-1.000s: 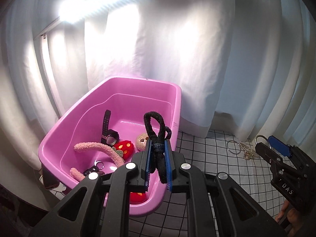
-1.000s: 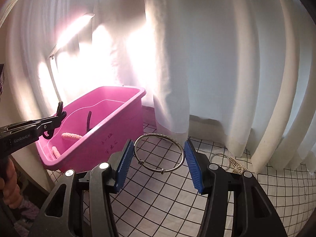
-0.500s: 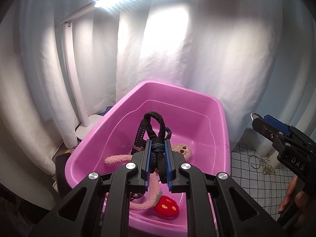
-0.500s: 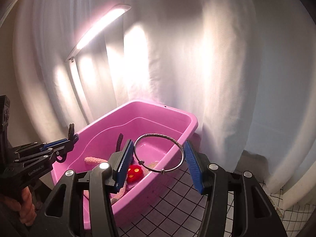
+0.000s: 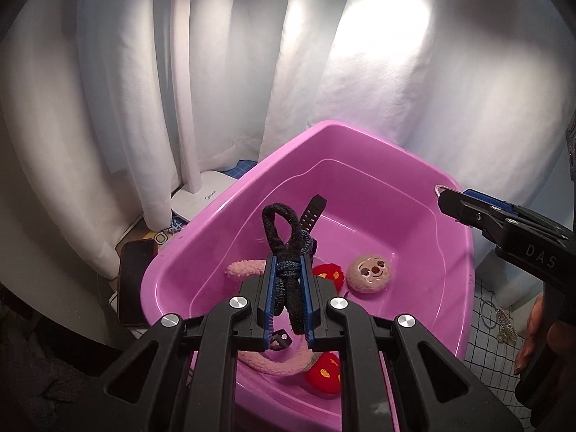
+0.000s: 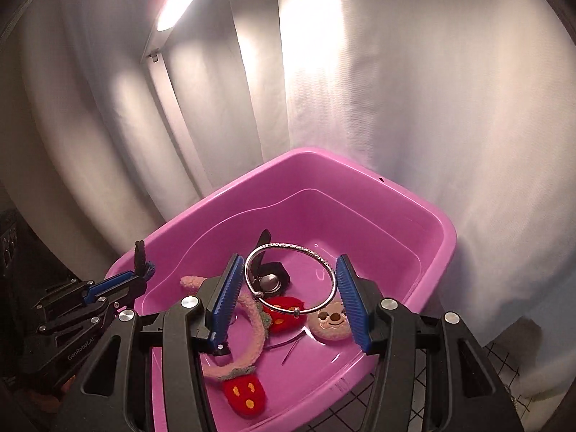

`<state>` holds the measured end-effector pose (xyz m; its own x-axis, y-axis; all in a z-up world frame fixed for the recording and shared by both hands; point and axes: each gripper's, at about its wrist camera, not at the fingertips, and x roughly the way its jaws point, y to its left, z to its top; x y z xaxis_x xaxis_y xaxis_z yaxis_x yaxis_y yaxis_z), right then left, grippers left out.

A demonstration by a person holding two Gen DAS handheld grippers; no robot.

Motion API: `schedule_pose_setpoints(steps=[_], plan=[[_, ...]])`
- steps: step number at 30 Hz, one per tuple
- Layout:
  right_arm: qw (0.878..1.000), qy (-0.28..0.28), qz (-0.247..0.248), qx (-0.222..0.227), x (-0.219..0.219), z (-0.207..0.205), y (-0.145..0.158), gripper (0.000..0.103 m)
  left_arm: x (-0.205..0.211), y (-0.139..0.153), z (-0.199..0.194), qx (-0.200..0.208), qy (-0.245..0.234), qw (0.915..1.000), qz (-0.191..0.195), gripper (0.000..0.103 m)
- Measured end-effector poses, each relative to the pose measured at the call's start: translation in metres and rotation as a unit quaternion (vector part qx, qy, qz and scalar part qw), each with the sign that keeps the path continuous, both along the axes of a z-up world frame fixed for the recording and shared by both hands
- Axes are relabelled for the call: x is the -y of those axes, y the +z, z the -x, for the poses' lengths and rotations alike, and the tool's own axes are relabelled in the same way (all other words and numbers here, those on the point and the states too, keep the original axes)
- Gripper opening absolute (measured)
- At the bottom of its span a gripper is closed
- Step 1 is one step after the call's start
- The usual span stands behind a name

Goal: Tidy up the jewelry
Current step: 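Lower the hair tie and bangle into the tub with both tools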

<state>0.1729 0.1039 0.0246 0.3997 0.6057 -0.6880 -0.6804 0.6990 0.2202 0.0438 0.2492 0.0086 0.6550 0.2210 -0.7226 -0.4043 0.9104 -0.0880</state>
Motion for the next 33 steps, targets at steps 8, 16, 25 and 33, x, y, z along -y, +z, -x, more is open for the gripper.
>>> schedule_pose_setpoints(steps=[8,16,25,33], plan=[[0.996,0.04,0.062,-0.049,-0.043,-0.026,-0.018,0.051,-0.006,-0.013,-0.015,-0.052,0.011,0.9982,0.029,0.013],[0.991,0.046,0.095,-0.085,-0.059,-0.039,-0.034,0.051,-0.013,-0.024,-0.021,-0.067,0.028,0.9967,0.036,0.013],[0.987,0.047,0.121,-0.089,-0.065,-0.043,-0.046,0.051,-0.015,-0.028,-0.025,-0.077,0.028,0.996,0.036,0.013],[0.986,0.023,0.118,-0.112,-0.064,-0.051,-0.051,0.057,-0.02,-0.029,-0.023,-0.082,0.039,0.9954,0.029,0.016]])
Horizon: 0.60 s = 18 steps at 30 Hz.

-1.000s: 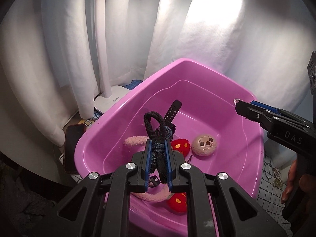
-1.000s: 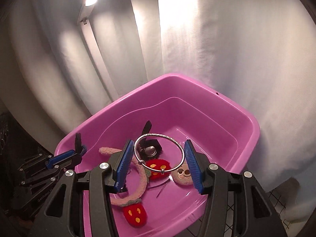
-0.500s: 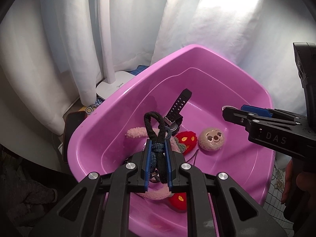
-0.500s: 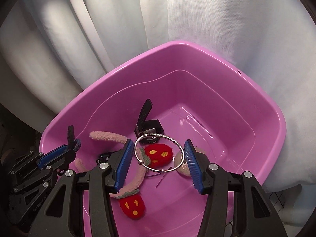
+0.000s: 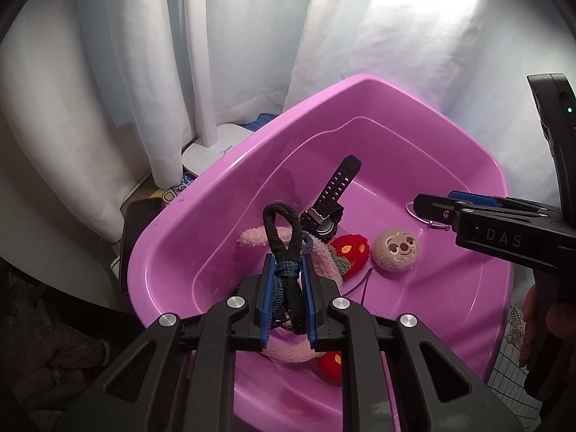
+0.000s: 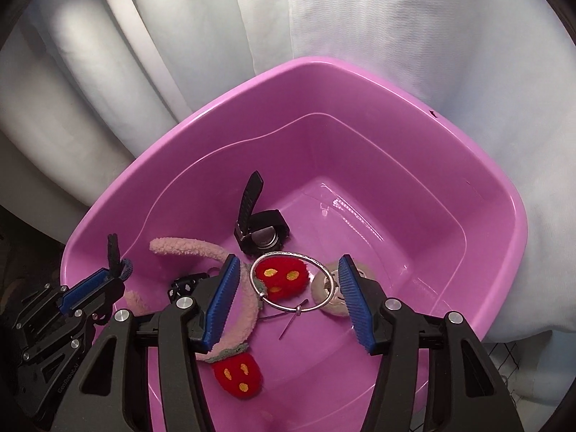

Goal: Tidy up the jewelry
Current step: 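Lower the hair tie and bangle into the tub with both tools, then move both tools back over the table toward the silver ring and pearl clip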

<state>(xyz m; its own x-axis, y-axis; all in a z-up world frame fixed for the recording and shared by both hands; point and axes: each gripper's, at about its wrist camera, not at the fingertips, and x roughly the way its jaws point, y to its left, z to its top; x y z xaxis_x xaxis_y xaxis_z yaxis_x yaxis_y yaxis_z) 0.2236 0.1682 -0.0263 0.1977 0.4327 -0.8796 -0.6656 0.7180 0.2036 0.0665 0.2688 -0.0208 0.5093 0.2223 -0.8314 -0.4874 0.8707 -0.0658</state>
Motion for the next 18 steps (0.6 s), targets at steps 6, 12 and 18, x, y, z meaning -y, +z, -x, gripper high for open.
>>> schedule_pose_setpoints(steps=[6,12,18], plan=[[1.0,-0.012,0.002,0.003,0.002,0.0,0.004,0.065,0.0,0.01,0.009,0.018,0.007,0.9996,-0.02,0.069],[1.0,-0.015,-0.001,0.016,0.004,0.006,0.012,0.065,0.0,0.013,0.013,0.015,0.008,0.9995,-0.025,0.07],[0.999,-0.022,-0.006,0.032,0.008,0.012,0.02,0.065,-0.001,0.016,0.021,0.02,0.012,0.9992,-0.032,0.07]])
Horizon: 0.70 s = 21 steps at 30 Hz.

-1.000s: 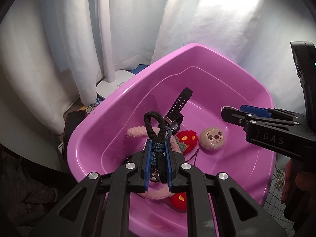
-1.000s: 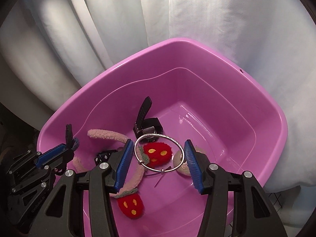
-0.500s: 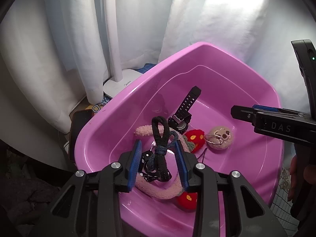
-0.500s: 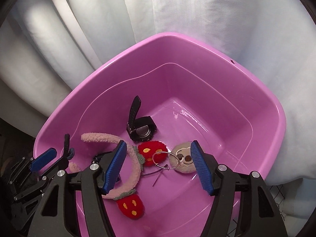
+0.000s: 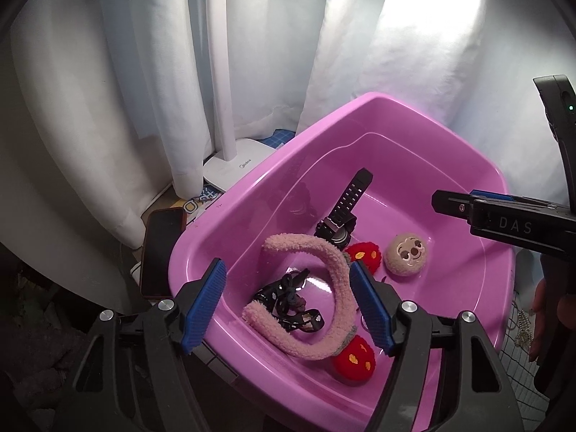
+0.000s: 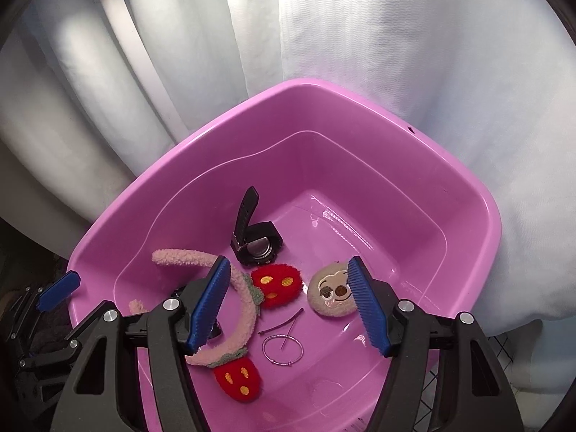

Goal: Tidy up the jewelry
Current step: 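Move both tools back over the table toward the silver ring and pearl clip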

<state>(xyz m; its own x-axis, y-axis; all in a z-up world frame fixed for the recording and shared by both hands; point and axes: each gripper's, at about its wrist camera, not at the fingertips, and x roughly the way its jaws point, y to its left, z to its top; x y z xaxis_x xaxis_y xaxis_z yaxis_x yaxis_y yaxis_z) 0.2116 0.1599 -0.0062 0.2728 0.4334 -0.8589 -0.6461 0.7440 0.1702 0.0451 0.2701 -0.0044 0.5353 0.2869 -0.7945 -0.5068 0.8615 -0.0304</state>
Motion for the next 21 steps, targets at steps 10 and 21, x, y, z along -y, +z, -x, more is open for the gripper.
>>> schedule_pose_setpoints(steps=[10,21], plan=[[0.997,-0.047,-0.039,0.046,0.036,0.021,0.024,0.065,0.006,0.021,0.016,0.031,-0.015,0.9991,-0.025,0.077],[0.966,-0.219,-0.078,0.111,0.191,0.09,0.042,0.069,0.085,0.042,0.017,0.084,-0.164,0.9822,-0.039,0.082]])
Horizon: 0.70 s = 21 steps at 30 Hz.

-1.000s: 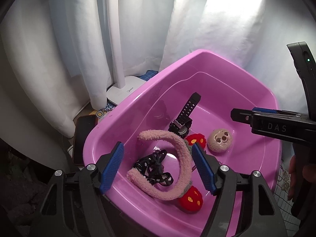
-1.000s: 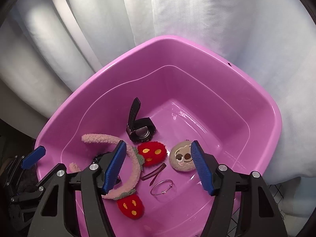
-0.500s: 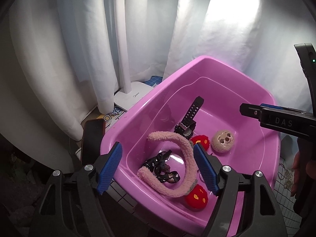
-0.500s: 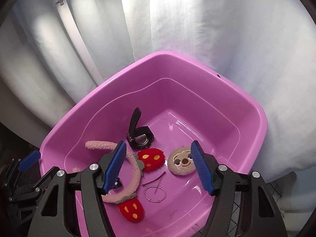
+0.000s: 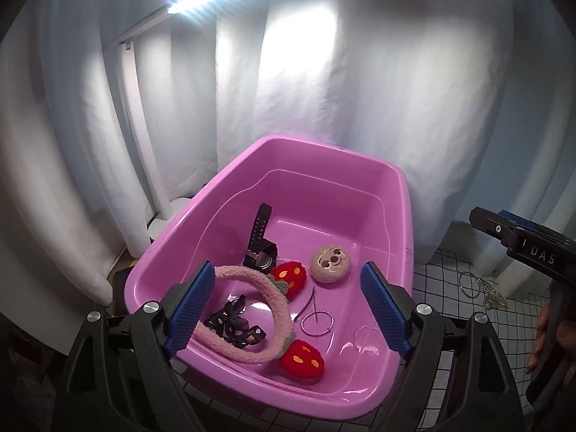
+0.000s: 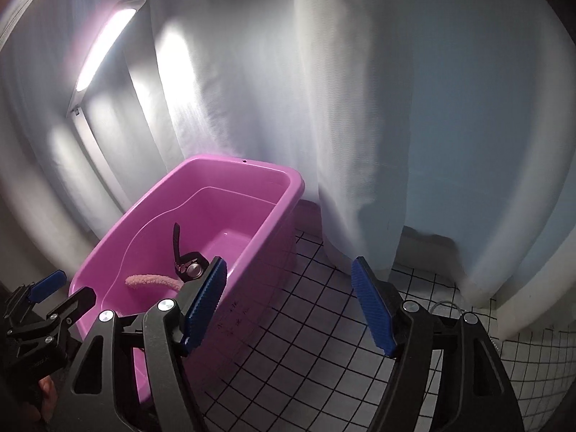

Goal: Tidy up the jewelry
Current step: 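Move both tools back over the table toward the silver ring and pearl clip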

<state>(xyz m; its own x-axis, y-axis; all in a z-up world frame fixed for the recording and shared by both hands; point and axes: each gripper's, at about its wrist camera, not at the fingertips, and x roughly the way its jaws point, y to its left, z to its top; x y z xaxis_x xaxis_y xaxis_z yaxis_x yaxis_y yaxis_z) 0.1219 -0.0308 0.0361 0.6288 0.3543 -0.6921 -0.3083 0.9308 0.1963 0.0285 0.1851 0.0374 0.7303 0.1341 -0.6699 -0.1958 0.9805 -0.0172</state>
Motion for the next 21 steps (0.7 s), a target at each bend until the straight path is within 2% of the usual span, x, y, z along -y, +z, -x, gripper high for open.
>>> schedule_pose_setpoints(steps=[4,10,15,21], plan=[[0.996,-0.078,0.024,-0.018,0.058,0.03,-0.023,0.069,0.045,-0.011,-0.009,-0.016,-0.08,0.9966,0.013,0.082],[0.983,-0.171,0.03,-0.054,0.133,0.07,-0.06,0.069,0.116,-0.036,-0.019,-0.041,-0.174,0.9837,0.022,0.083],[0.973,-0.218,0.019,-0.078,0.186,0.084,-0.084,0.069,0.162,-0.063,-0.028,-0.065,-0.203,0.9765,0.03,0.083],[0.969,-0.224,0.014,-0.1,0.237,0.075,-0.122,0.069,0.21,-0.098,-0.048,-0.083,-0.195,0.977,0.025,0.083]])
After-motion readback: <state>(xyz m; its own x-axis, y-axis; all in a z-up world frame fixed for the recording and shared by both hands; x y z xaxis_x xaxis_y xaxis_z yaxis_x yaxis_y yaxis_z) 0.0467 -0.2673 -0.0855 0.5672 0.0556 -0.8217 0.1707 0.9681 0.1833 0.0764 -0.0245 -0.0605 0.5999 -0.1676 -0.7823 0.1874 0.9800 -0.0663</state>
